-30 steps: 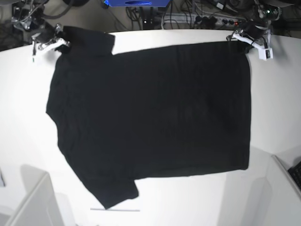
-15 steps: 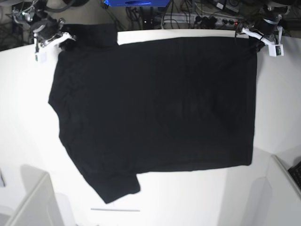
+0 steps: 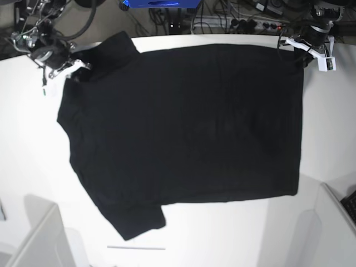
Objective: Fold the T-shirt properly
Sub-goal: 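Lift the shoulder edge with both grippers and pull it toward the robot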
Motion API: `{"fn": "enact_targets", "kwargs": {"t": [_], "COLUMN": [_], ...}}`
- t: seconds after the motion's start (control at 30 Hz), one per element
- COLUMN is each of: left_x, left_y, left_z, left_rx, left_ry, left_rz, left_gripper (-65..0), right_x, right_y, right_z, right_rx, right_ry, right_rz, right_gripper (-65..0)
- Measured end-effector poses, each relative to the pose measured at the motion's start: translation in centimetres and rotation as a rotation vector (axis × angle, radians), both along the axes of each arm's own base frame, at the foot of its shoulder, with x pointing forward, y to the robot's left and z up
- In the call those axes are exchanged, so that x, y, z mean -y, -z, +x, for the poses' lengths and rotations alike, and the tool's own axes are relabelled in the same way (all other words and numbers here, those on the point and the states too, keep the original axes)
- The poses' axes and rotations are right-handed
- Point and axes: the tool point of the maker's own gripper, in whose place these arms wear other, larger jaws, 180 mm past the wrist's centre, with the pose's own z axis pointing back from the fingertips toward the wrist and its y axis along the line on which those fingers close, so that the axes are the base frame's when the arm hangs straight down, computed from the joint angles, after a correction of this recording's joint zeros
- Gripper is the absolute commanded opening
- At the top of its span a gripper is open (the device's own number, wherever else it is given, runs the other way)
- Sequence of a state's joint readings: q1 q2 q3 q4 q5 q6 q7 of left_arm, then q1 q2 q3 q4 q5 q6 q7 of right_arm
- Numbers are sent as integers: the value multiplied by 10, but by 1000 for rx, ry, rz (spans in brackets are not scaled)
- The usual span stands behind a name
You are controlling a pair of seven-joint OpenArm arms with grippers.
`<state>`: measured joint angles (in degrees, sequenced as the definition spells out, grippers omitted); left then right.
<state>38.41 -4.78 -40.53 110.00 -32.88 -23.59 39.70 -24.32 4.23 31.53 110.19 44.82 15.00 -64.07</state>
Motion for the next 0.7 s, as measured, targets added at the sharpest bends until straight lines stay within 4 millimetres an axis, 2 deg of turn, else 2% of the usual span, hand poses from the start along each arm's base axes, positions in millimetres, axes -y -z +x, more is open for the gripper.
{"fn": "enact_targets", "kwargs": {"t": [0.13,0.2,0.27,0.37,0.5,0.7], "left_x": [7,14,11,12,11,-15], "left_y": [-8,-6,-2,-7,-8,-21], "left_z": [13,15,20,32,38,44], "left_rx": [65,35,5,27,35,87], "left_ry": [-23,-13,-55,-67,-71,-167], "left_rz": [-84,-138,-157,-174,-177,-154], "left_gripper": [-650,-650,-650,-650,-650,-650], "right_x": [-1,-1,-2,-4,-3,1], "right_y": [-5,-8,-10,-16,-26,-35], "right_z": [11,18,22,31,49,68], "right_rx": [25,41,31,42,86,102], "right_ry": [-2,-4,-21,-33,-36,22], "right_rz": [3,1,3,7,3,28], "right_gripper": [-650,-650,-650,-650,-650,-650]}}
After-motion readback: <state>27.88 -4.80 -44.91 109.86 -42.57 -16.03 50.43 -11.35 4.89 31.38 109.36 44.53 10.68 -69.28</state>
